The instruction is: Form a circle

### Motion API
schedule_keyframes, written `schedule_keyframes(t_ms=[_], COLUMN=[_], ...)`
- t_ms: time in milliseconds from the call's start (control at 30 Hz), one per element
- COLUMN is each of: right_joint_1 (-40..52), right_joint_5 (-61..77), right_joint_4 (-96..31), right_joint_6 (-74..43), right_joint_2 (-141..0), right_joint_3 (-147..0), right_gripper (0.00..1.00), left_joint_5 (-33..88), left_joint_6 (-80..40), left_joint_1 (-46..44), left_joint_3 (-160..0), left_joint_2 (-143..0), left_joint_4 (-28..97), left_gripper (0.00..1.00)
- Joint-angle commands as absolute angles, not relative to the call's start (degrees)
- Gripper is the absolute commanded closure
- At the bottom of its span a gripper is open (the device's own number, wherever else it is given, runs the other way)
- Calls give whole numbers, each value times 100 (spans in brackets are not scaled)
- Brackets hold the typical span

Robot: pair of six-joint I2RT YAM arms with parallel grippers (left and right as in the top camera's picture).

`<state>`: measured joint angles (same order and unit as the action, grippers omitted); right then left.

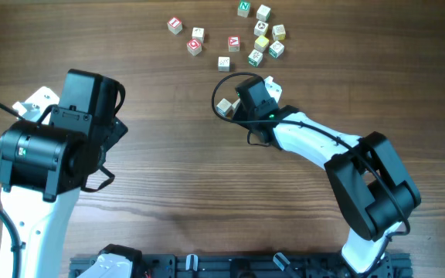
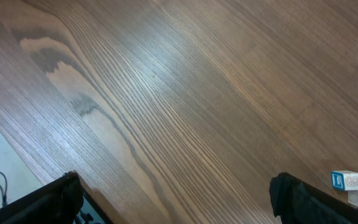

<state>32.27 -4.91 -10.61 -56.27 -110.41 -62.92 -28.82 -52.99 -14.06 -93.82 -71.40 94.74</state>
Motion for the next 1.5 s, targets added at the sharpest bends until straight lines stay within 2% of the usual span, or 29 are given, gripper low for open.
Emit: schedule_keyframes(t_ms=[0,600,800,1067,1300,1467], right_joint_1=[3240,3240,3321,3520,3332,3242], right_joint_5=[-425,-309,-725,-1267,-1190,-801], right_joint_4=[-1103,-1258,-1782,-666,-187,-322], right_joint_6=[-5557,-5559,-5461,-4200,-3894,-3682], right_joint_2=[-11118,-11089,-10339,-9878,-10160,-10650], right_joint_3=[-6224,-6224,-6224,-6311,-6355,-6932], right_gripper=[95,96,95,95,95,95], left_joint_5=[-2899,-2899,-2899,-2899,-2899,-2899], left_joint_6=[-5290,-5290,-5290,-5290,-5290,-5290], left_joint_1=[-1361,-1361,-1361,-1361,-1361,-1361], left_joint_3=[-9397,-9397,-9397,-9397,-9397,-9397], left_joint_2=[-7102,-7102,-7102,-7102,-7102,-7102], left_joint_4=[9476,9476,9476,9476,9476,9476], left_gripper=[0,0,0,0,0,0])
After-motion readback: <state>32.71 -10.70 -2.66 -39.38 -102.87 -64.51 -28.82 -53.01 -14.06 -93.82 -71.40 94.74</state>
